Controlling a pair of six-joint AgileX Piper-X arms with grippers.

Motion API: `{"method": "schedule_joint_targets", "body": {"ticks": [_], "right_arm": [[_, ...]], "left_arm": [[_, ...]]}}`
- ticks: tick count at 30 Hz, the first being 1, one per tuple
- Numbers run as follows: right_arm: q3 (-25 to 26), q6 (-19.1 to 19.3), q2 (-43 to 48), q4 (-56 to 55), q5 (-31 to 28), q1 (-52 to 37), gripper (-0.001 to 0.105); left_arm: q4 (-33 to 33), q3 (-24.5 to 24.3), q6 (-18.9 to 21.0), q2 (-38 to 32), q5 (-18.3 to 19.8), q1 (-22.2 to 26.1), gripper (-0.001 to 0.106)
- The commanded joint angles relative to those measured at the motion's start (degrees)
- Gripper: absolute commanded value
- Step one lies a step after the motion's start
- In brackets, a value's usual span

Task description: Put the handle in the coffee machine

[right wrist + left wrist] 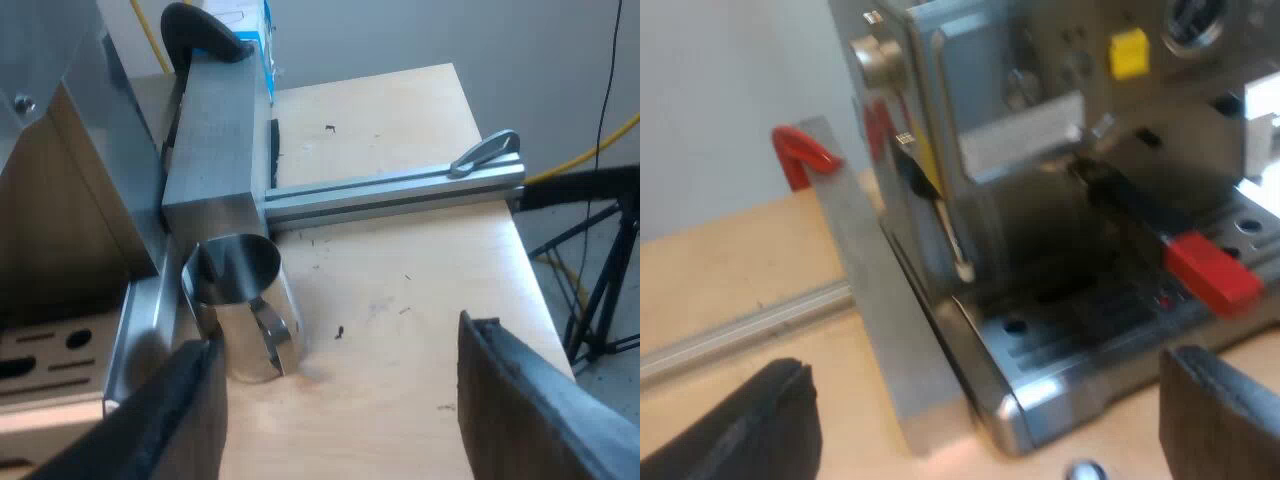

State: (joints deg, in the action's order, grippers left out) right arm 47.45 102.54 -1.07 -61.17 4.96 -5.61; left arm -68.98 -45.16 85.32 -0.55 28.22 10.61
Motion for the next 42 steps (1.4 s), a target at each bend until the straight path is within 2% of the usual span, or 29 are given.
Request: {"method": "schedule_joint_targets", "body": {"ticks": [1,4,7,11,14,18,20,22,24,28,37,42], "right_arm": [[-1.47,2.07,4.68,-2.21,0.21,-0.2,0.054],[-1.06,3.75,3.95,-5.83,0.82,-0.01,0.054],[-1.93,5.09,4.32,-4.27,2.94,-0.03,0.054],[-1.91,4.71,4.22,-1.83,2.94,-0.03,0.054],[-1.91,3.98,4.22,1.32,2.94,-0.03,0.054],[-2.74,3.58,4.07,5.84,3.09,-0.03,0.054],[-3.63,1.51,4.07,7.6,3.08,-0.03,0.054],[-5.57,-0.55,4.07,9.74,3.51,-0.03,0.054],[-7.26,-1.54,4.07,10.02,3.49,-0.03,0.054],[-11.47,-2.09,4.07,9.99,3.49,-0.03,0.054],[-18.56,-2.09,4.03,8.33,3.49,-0.03,0.054],[-19.94,-2.09,4.03,7.28,3.09,-0.03,0.054]], "left_arm": [[-3.5,0.95,-0.86,-5.14,-0.15,-0.06,0.071],[-6.31,0.96,-1.85,-7.47,-0.15,-0.06,0.071],[-9.78,1.27,-3.08,-8.21,-0.53,-0.06,0.071],[-8.56,2.43,-1.96,-8.23,-2.84,-0.21,0.071],[-3.79,4.1,2.88,-8.12,-3.84,-0.77,0.071],[4.16,7.68,3.59,-8.11,-5.69,-1.51,0.071],[8.17,9.41,4.04,-8.11,-6.58,-1.82,0.071],[12.55,11.67,6.7,-8.0,-8.7,-2.46,0.071],[14.47,13.32,7.33,-8.03,-10.03,-2.98,0.071],[13.61,15.21,7.33,-7.82,-13.31,-4.86,0.071],[11.74,16.19,7.18,-7.86,-13.34,-7.99,0.071],[11.74,16.19,7.18,-7.86,-13.1,-8.46,0.071]]}}
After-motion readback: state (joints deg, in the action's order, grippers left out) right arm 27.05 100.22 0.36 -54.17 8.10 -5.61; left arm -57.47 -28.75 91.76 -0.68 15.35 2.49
